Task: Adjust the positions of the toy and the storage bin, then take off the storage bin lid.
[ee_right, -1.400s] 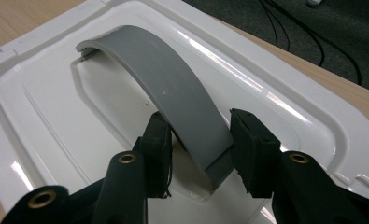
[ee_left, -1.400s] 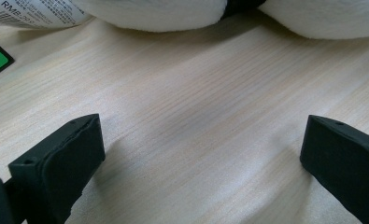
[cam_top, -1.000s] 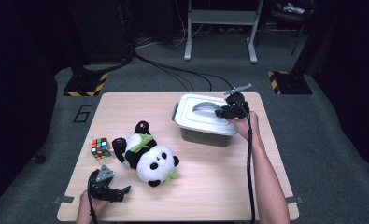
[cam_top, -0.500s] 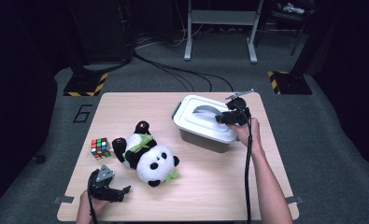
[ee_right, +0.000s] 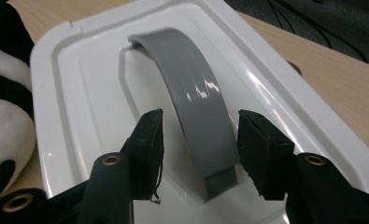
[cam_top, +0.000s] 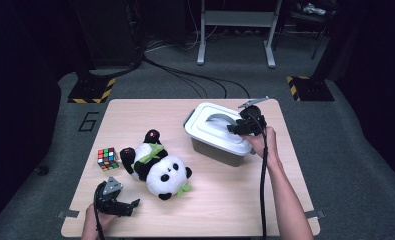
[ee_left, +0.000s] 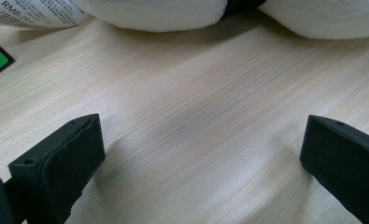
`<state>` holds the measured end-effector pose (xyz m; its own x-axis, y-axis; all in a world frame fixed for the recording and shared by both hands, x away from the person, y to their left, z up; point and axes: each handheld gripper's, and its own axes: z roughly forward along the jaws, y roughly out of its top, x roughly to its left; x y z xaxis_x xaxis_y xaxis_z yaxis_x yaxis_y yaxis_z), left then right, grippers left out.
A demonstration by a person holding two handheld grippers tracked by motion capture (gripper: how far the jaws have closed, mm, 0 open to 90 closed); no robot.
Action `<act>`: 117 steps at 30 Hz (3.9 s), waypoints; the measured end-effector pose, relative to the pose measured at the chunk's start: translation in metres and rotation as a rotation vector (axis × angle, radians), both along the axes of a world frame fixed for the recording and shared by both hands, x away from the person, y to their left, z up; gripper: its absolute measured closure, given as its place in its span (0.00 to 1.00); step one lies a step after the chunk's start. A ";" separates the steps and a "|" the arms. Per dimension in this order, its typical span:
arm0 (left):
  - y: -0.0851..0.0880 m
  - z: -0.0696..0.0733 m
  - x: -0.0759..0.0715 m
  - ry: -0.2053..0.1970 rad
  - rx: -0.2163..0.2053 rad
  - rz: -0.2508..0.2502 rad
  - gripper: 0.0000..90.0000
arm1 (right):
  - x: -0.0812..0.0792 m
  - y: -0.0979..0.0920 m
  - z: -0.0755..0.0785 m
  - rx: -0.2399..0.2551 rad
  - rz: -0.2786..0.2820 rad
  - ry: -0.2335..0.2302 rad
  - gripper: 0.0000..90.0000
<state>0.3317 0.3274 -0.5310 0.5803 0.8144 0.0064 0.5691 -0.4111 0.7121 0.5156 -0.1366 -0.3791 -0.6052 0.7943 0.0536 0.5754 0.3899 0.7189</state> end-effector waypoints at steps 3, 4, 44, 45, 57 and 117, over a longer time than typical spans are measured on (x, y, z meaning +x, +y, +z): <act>0.000 0.000 0.000 0.000 0.000 0.000 0.00 | 0.005 0.006 0.009 0.014 0.046 -0.049 0.55; 0.000 0.000 0.000 -0.001 0.000 0.000 0.00 | 0.005 0.008 0.011 0.014 0.053 -0.062 0.55; 0.000 -0.001 0.000 -0.008 -0.002 0.004 0.00 | -0.005 0.053 0.016 -0.010 0.003 0.025 0.74; 0.000 -0.001 0.000 -0.008 -0.002 0.004 0.00 | -0.006 0.055 0.016 -0.009 0.001 0.025 0.74; 0.000 -0.001 0.000 -0.004 -0.003 0.004 0.00 | -0.010 0.078 0.016 0.001 0.002 0.029 0.74; 0.000 0.000 0.000 0.000 0.005 -0.005 0.00 | -0.024 0.075 0.068 -0.052 0.000 -0.106 0.75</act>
<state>0.3318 0.3276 -0.5308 0.5843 0.8115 0.0103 0.5669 -0.4172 0.7104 0.4918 -0.0616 -0.3113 -0.6049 0.7946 -0.0521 0.4974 0.4282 0.7545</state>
